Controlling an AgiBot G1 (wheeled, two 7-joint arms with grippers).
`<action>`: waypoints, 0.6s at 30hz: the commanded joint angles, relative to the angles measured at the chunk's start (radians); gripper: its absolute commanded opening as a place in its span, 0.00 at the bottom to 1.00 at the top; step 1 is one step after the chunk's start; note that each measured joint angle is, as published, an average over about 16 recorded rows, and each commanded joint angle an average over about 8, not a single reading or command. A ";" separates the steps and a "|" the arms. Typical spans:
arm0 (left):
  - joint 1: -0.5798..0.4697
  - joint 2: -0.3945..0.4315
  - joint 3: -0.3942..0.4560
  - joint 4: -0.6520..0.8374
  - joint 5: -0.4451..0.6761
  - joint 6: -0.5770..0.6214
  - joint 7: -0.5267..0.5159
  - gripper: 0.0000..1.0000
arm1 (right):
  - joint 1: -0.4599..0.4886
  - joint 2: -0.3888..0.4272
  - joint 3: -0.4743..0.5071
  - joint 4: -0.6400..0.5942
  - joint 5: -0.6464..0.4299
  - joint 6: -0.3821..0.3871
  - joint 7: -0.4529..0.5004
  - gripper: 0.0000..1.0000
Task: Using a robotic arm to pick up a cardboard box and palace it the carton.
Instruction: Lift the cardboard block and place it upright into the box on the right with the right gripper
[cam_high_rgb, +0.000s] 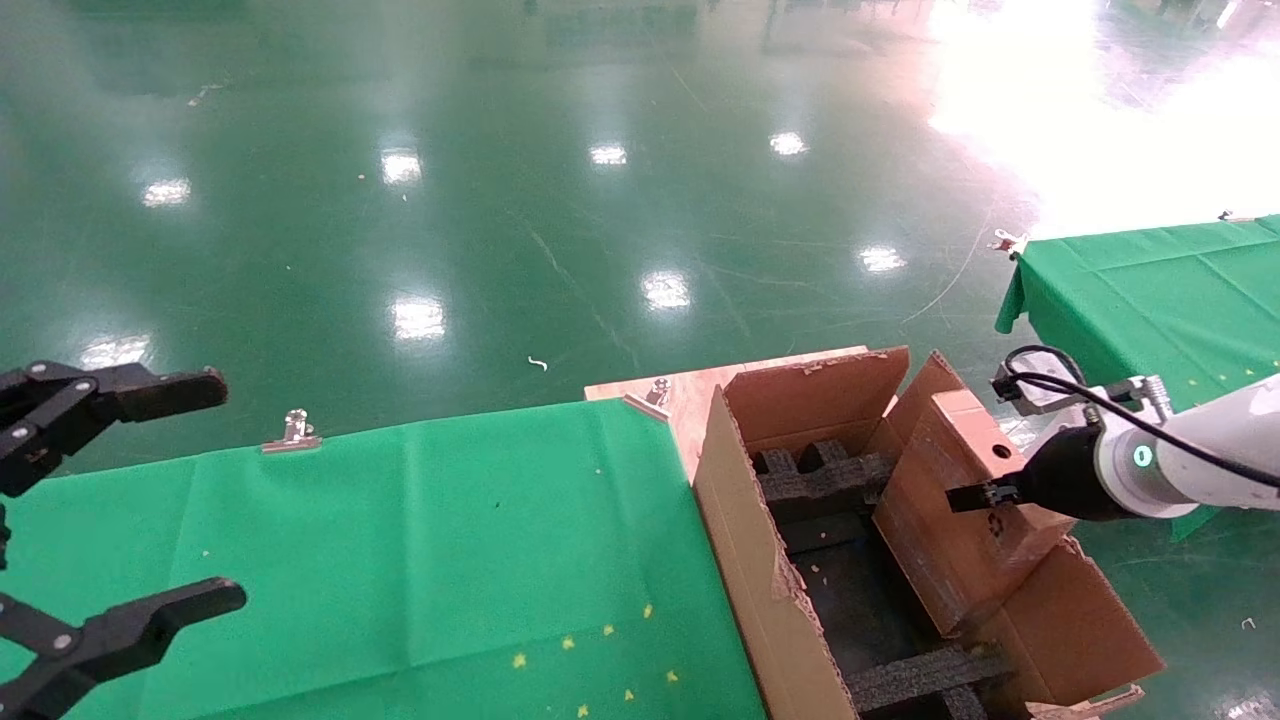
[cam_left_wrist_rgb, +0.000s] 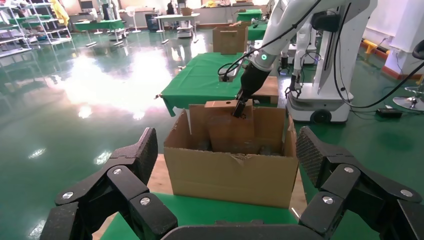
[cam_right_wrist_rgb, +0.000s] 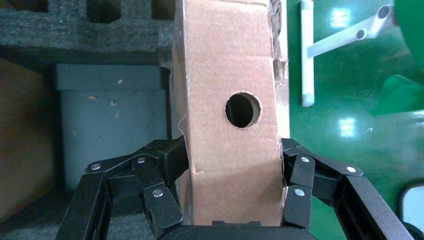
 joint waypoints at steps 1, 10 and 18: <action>0.000 0.000 0.000 0.000 0.000 0.000 0.000 1.00 | -0.010 -0.005 -0.005 -0.001 -0.025 0.010 0.019 0.00; 0.000 0.000 0.000 0.000 0.000 0.000 0.000 1.00 | -0.052 -0.032 -0.017 -0.005 -0.048 0.042 0.058 0.00; 0.000 0.000 0.000 0.000 0.000 0.000 0.000 1.00 | -0.103 -0.055 -0.033 -0.033 -0.075 0.083 0.095 0.00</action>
